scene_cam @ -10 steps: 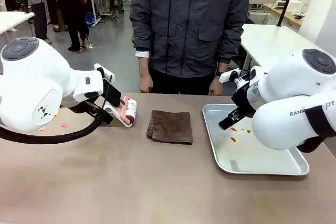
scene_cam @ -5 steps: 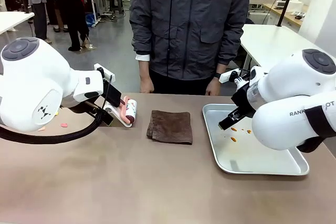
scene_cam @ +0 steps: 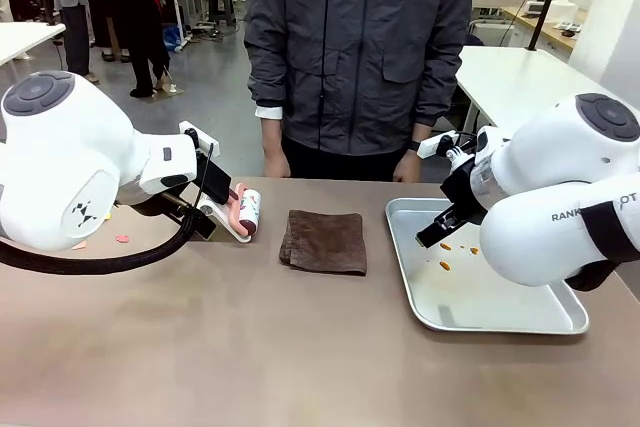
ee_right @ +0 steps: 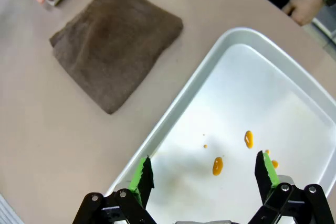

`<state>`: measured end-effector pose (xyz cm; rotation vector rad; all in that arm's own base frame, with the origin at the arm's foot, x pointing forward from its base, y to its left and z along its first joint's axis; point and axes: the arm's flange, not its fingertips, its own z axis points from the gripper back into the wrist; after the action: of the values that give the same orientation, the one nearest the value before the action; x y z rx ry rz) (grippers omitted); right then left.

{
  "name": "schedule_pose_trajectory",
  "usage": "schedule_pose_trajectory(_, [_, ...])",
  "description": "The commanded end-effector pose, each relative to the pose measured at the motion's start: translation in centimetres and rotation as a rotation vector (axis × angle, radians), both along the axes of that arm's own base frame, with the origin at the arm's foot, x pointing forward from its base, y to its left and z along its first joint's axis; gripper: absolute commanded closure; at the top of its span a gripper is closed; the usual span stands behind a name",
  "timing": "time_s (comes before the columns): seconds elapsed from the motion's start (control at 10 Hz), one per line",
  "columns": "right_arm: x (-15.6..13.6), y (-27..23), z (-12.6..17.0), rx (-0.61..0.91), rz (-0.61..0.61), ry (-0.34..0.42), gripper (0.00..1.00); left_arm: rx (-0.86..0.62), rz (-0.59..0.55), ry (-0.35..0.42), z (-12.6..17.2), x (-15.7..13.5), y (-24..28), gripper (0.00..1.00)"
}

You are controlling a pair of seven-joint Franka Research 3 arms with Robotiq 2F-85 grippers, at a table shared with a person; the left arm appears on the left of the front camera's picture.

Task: Clean the surface of the table.
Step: Hold the Lint Roller with your left hand and the towel with your right hand.

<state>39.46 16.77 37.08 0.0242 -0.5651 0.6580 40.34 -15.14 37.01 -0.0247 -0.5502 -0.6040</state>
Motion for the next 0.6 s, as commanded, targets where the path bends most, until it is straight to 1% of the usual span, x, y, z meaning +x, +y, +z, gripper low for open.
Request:
schedule_pose_trajectory(0.0, [0.0,0.0,0.0,0.000,0.000,0.000,0.00,0.000,0.000,0.000,0.0,0.0,0.0,0.00])
schedule_pose_trajectory(0.1, [-1.4,0.1,2.1,0.009,-0.054,0.036,0.00,-0.040,-0.019,0.085,2.2,-1.0,1.1,0.00])
schedule_pose_trajectory(0.2, [-3.3,-0.3,4.4,0.076,-0.080,0.100,0.00,-0.085,0.022,0.263,4.8,-2.5,2.4,0.00])
schedule_pose_trajectory(0.3, [-4.6,-0.8,6.2,0.177,-0.123,0.143,0.00,-0.151,0.046,0.331,6.5,-3.6,3.7,0.00])
schedule_pose_trajectory(0.4, [-5.7,-1.2,7.5,0.259,-0.147,0.194,0.00,-0.248,0.035,0.373,8.0,-4.5,4.4,0.00])
schedule_pose_trajectory(0.5, [-6.4,-1.4,8.4,0.341,-0.183,0.231,0.00,-0.377,-0.006,0.400,9.1,-5.0,5.3,0.00])
